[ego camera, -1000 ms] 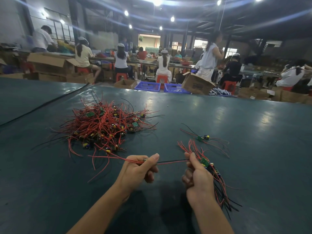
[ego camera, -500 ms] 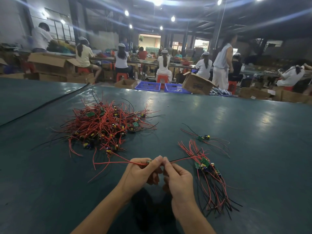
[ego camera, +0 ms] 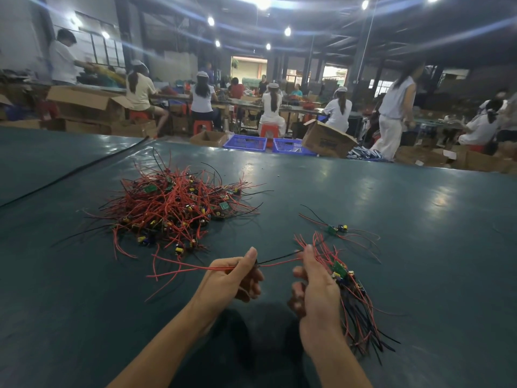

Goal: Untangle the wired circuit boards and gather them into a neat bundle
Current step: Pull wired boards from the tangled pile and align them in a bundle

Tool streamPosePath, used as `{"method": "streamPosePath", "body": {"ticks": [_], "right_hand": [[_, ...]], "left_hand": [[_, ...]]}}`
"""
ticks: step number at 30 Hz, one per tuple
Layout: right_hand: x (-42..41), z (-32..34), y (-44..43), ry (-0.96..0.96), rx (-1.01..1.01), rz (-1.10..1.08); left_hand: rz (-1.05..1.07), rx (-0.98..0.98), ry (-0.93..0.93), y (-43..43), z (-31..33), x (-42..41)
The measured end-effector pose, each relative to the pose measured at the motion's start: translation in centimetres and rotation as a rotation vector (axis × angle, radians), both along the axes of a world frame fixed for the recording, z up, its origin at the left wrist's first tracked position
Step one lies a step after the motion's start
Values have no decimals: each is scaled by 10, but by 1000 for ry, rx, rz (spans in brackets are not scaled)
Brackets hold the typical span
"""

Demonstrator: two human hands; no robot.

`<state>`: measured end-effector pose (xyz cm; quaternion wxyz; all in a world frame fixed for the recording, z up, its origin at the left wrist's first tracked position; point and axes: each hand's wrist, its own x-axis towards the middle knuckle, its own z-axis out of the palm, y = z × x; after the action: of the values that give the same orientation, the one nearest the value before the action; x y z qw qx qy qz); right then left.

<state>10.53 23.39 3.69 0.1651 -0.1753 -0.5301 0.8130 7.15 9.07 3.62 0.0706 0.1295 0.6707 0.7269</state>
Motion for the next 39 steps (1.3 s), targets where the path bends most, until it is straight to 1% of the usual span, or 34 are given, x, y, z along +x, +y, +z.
{"method": "streamPosePath", "body": {"ticks": [2, 4, 6, 9, 11, 14, 17, 21, 23, 26, 27, 28, 31, 33, 34, 35, 37, 39], "right_hand": [[3, -2, -14, -15, 108, 132], [6, -4, -26, -6, 228, 179], [6, -5, -29, -8, 301, 141], [5, -4, -22, -17, 307, 66], [5, -2, -17, -18, 269, 27], [2, 0, -8, -4, 189, -24], [-1, 3, 6, -13, 67, -92], [-2, 0, 3, -61, 39, -105], [-2, -1, 1, -98, -16, -116], [0, 2, 4, -98, -215, -146], [1, 4, 6, -94, -283, -156], [2, 5, 8, -88, -343, -169], [4, 10, 13, -55, -477, -210], [5, 12, 17, -39, -527, -225], [7, 13, 18, -34, -546, -220], [8, 14, 18, -31, -562, -206], [9, 14, 16, -24, -571, -166], [9, 13, 14, -6, -553, -114]], "left_hand": [[-34, -5, -12, 2, -1, 0], [-90, -36, -54, 3, -2, 1], [-89, -88, -67, 2, -2, 0], [-18, -190, 4, -2, 1, -2], [38, -173, -9, -7, 3, -4], [84, -75, -37, -15, 6, -9], [104, 93, -106, -21, 11, -13], [140, 299, -218, -19, 8, -15], [170, 334, -267, -18, 8, -16], [231, 335, -254, -23, 7, -20], [281, 286, -197, -27, 5, -23], [349, 177, -99, -30, 2, -24], [573, -363, 284, -44, -9, -30], [633, -639, 437, -52, -15, -33], [653, -765, 460, -56, -18, -34], [671, -900, 442, -60, -21, -36], [688, -1131, 319, -67, -26, -41], [686, -1222, 224, -73, -29, -44]]}}
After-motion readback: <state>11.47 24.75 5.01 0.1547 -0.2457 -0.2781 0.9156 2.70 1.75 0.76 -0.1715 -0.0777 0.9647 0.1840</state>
